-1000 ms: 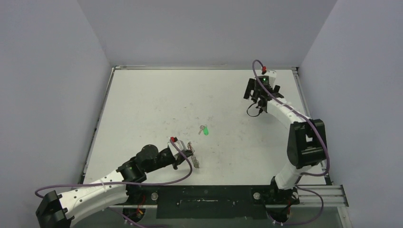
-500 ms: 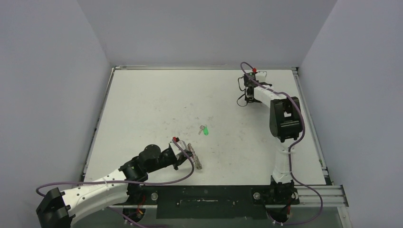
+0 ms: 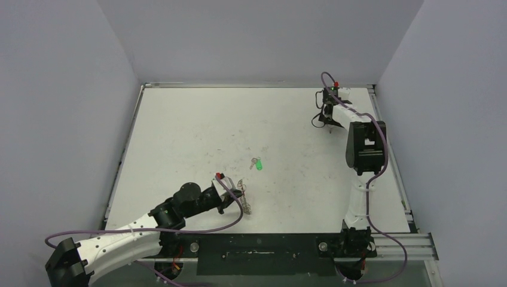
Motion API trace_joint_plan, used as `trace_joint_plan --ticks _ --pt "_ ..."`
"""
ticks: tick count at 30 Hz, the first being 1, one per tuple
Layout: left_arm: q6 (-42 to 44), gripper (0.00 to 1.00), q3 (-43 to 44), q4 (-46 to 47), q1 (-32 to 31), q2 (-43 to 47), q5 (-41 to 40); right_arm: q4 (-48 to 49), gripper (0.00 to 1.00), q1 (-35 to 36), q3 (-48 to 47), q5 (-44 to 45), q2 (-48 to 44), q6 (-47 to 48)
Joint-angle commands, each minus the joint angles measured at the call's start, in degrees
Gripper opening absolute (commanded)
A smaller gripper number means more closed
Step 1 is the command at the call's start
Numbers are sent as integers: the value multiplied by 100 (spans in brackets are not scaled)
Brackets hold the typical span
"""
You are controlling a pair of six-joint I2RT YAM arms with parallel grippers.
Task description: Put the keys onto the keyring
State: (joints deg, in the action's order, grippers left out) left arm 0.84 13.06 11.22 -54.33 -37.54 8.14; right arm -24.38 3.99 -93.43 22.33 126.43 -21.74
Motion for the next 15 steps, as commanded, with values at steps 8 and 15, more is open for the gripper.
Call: trace_joint_plan --ticks 8,15 --pt "13 0 24 335 -30 19 27 -659 60 -7 -831 -753 741 93" --pt "13 0 52 293 -25 101 9 -679 32 -63 -358 -1092 567 -103"
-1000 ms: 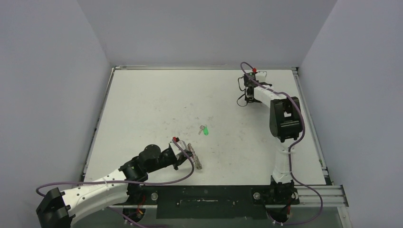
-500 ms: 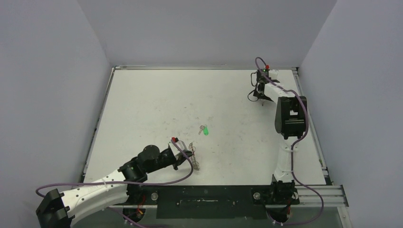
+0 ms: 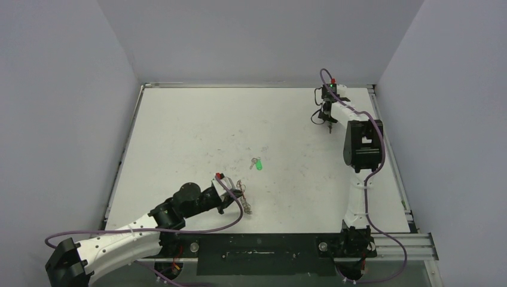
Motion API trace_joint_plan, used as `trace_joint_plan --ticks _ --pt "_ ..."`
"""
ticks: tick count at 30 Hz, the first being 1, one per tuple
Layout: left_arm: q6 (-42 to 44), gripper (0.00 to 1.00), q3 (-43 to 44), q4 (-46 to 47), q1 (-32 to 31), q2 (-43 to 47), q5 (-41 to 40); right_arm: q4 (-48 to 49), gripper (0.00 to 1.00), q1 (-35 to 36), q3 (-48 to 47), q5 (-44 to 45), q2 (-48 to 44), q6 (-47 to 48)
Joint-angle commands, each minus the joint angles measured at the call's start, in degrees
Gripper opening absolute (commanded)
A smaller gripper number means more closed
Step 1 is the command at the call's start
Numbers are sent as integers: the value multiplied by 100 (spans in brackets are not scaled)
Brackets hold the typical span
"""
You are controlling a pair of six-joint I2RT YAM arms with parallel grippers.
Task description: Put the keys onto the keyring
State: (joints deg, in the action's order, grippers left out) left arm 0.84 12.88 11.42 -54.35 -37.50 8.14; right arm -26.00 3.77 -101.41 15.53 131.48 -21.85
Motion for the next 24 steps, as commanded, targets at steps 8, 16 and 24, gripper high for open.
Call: trace_joint_plan --ticks 8,16,24 --pt "46 0 141 199 -32 135 63 -297 11 -52 1707 -1177 -595 -214" --pt "144 0 206 114 -41 182 -28 265 5 320 3825 -2675 -1700 -489" --pt "136 0 171 214 -41 92 -42 346 12 1517 4776 -3043 -2674 -610"
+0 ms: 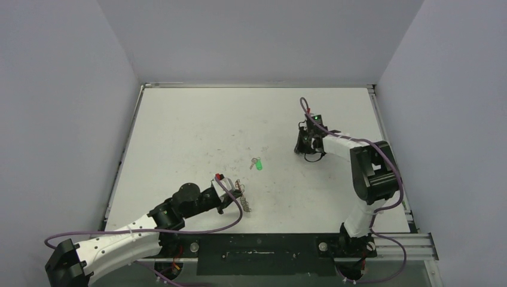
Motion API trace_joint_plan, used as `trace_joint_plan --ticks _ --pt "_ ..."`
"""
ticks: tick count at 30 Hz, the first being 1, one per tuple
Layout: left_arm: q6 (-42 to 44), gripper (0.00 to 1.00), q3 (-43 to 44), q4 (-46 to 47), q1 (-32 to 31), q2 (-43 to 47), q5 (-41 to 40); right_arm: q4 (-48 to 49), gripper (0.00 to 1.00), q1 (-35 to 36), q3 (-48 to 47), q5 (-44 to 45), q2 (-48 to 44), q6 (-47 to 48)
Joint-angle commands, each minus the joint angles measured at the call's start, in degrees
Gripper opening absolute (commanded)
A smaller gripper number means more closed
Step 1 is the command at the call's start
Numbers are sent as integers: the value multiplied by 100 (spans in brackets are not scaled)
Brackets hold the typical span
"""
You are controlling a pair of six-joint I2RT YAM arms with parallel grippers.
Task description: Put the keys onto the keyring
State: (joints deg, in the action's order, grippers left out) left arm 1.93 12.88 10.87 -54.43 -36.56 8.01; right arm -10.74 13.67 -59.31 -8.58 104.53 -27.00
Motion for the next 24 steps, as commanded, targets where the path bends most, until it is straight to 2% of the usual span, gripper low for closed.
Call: trace_joint_plan --ticks 1,4,10,16,21,24 --pt "26 0 171 270 -32 -6 -28 -1222 14 614 554 -670 -204 -40" --pt "29 0 179 248 -32 7 -32 -1588 22 848 384 -338 -715 196" --pt "29 0 163 301 -41 -22 -45 -1914 50 976 409 -63 -1491 305" --pt "-17 0 115 399 -41 -86 -1 -2225 52 1005 595 117 -1900 302" --pt "-18 0 118 473 -41 -157 14 -2311 50 978 875 455 -2231 -71" --pt "-18 0 96 511 -45 -168 45 -2044 47 918 1110 431 -2338 -567"
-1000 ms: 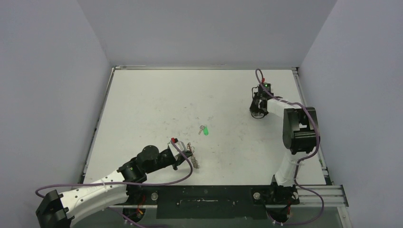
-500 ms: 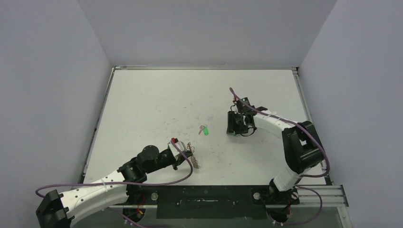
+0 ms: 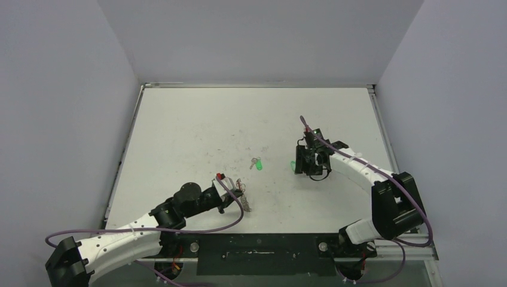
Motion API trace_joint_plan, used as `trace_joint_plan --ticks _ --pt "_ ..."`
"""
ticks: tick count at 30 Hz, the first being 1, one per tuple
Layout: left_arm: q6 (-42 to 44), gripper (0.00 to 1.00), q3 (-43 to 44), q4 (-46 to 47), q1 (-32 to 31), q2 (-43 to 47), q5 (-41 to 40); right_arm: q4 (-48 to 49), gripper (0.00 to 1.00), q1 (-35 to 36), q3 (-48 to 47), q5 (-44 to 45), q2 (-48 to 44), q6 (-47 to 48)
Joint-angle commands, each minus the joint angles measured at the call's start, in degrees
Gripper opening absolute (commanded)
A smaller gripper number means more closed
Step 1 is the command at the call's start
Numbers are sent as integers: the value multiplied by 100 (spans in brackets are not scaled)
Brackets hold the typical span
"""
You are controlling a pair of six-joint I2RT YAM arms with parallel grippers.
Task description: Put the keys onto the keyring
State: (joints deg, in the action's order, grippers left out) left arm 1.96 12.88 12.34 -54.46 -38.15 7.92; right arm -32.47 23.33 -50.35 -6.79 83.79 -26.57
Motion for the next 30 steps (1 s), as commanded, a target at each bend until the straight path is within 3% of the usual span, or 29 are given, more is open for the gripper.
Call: trace_joint_plan --ticks 1,9,30 --pt "-20 0 88 373 -44 -13 58 287 46 -90 320 169 -295 -821" --pt "-33 0 91 276 -48 82 96 1274 45 -344 848 -218 -148 -1661" --pt "24 0 136 -55 -69 334 -6 1174 49 -247 -452 11 1579 -763"
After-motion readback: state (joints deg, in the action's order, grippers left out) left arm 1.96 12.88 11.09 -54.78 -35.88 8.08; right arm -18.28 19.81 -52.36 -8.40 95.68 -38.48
